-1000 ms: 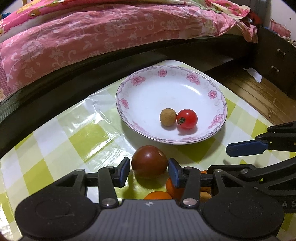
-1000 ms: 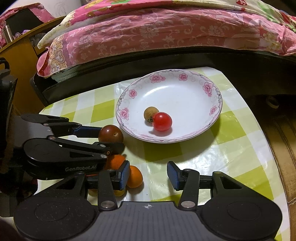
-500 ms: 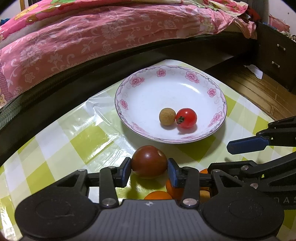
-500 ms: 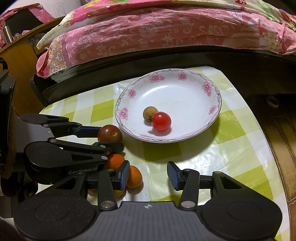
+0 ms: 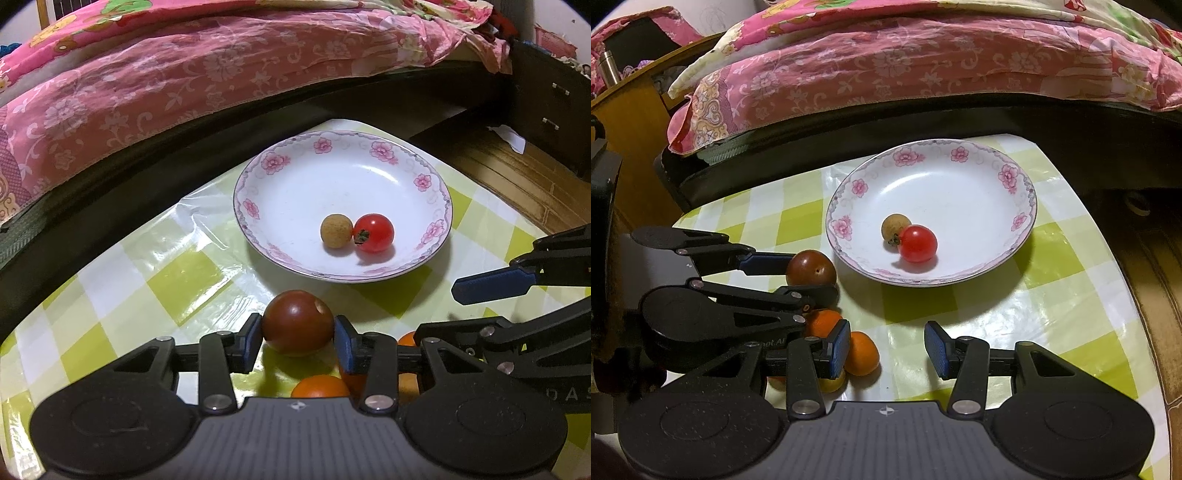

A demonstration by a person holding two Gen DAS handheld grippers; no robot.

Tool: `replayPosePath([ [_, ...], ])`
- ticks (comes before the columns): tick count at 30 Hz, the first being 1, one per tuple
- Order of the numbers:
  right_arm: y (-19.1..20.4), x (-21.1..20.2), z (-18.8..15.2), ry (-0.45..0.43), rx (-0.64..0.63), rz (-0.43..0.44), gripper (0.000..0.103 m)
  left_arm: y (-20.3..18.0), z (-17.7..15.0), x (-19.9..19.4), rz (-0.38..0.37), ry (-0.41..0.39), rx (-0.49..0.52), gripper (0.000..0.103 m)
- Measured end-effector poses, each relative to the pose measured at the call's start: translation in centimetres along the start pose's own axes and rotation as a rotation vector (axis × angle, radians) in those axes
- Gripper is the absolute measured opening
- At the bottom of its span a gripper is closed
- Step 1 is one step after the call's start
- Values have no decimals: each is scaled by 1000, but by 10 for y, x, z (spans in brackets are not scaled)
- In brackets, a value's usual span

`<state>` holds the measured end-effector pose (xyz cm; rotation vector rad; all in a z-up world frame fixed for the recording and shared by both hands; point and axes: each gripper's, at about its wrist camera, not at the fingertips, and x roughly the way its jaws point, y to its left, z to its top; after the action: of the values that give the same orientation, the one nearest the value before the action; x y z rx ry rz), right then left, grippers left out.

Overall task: Organize fruits
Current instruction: 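Grasp a small orange tangerine with the right gripper while the left holds the dark tomato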

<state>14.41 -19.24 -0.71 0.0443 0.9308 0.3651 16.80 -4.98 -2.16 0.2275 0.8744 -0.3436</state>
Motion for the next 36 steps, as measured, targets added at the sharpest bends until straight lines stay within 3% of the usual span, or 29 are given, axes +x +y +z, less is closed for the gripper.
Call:
replayPosePath([
  [15, -8, 1, -1, 18, 1, 7, 42, 18, -5, -10, 1, -2, -35, 48],
  [22, -13, -3, 3, 19, -35, -91, 42, 27, -11, -11, -4, 10, -56, 48],
  [27, -13, -3, 1, 29, -11, -8, 42, 32, -14, -7, 2, 22, -67, 48],
  [36, 0, 17, 1, 72, -36, 8, 42, 32, -13, -5, -3, 17, -69, 49],
])
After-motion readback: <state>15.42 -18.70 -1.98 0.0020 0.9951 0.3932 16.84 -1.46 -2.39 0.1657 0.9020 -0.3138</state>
